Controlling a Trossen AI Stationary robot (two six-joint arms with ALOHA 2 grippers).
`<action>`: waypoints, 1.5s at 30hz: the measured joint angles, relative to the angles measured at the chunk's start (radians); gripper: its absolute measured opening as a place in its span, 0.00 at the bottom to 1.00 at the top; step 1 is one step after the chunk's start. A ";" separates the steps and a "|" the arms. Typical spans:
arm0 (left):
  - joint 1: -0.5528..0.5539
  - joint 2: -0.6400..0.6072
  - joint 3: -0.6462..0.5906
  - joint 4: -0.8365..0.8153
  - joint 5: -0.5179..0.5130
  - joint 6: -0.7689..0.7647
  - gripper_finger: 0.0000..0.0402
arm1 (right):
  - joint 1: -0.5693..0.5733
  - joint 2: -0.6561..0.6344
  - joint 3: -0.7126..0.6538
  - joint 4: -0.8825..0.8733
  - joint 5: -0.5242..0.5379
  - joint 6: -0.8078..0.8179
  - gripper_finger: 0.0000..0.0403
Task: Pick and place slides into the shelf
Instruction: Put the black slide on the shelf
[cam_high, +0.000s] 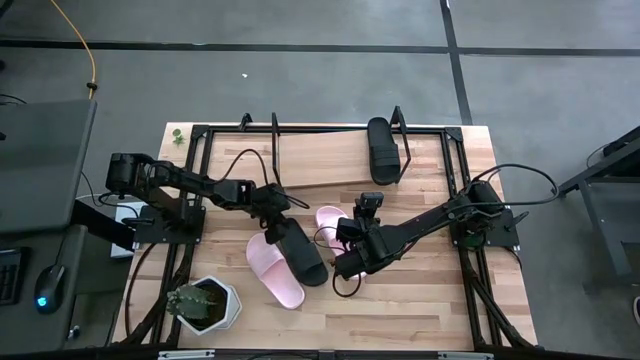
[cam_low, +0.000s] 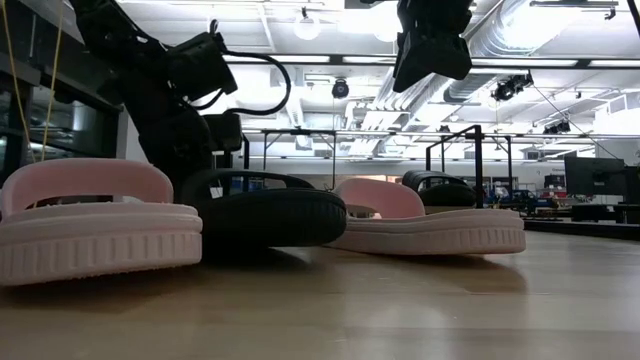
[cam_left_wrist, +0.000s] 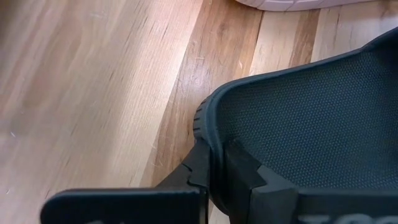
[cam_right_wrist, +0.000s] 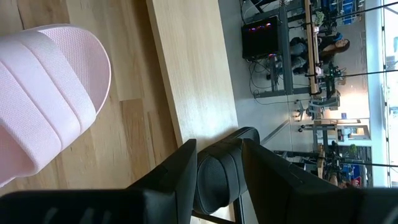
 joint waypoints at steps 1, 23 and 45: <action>0.000 0.000 0.000 0.000 0.000 0.000 0.02 | 0.000 0.000 0.000 0.000 0.000 0.000 0.29; 0.000 -0.201 0.022 -0.105 -0.011 0.027 0.01 | 0.000 0.000 0.000 0.001 0.032 0.003 0.29; 0.001 -0.527 0.023 -0.242 -0.017 0.049 0.01 | 0.053 0.002 0.053 0.042 0.260 -0.004 0.29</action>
